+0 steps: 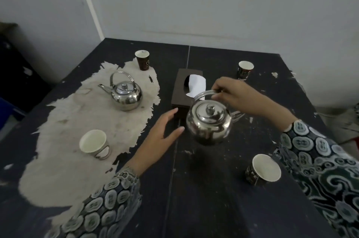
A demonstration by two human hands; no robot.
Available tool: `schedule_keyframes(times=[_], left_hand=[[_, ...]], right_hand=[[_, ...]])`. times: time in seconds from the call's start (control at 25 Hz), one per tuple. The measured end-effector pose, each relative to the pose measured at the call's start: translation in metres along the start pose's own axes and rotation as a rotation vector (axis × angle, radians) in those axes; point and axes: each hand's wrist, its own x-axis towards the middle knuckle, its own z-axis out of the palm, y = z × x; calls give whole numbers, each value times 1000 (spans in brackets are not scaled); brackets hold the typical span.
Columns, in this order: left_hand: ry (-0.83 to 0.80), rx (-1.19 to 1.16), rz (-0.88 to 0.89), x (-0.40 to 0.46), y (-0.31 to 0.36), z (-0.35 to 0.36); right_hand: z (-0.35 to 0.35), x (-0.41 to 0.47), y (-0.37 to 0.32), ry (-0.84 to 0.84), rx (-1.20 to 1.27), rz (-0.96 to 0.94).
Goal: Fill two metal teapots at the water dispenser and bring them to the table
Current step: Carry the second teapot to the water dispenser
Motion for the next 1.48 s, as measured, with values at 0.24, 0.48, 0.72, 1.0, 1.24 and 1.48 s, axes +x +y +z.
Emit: schedule_keyframes(times=[0.24,0.48,0.72,1.0,1.24,1.48], left_hand=[[161,-38,140,-71,41,-99],[267,-195,132,-171,41,-206],[447,-391,89,-272,10,-346],[730,-369,55,-365,-28,-499],[1000,-372,15,-407,-63,-595],[1147,-345,-13,-414,-111,-692]], right_hand=[[53,8,-129,-68,136,-268],[109,31,-266,-39,219,-576],[193,81,-432,-101,325,-664],[293,149,-603,-194,466,-756],[385,205,-687,-305,641,-713],[454,274,-765,-353,752,-735]])
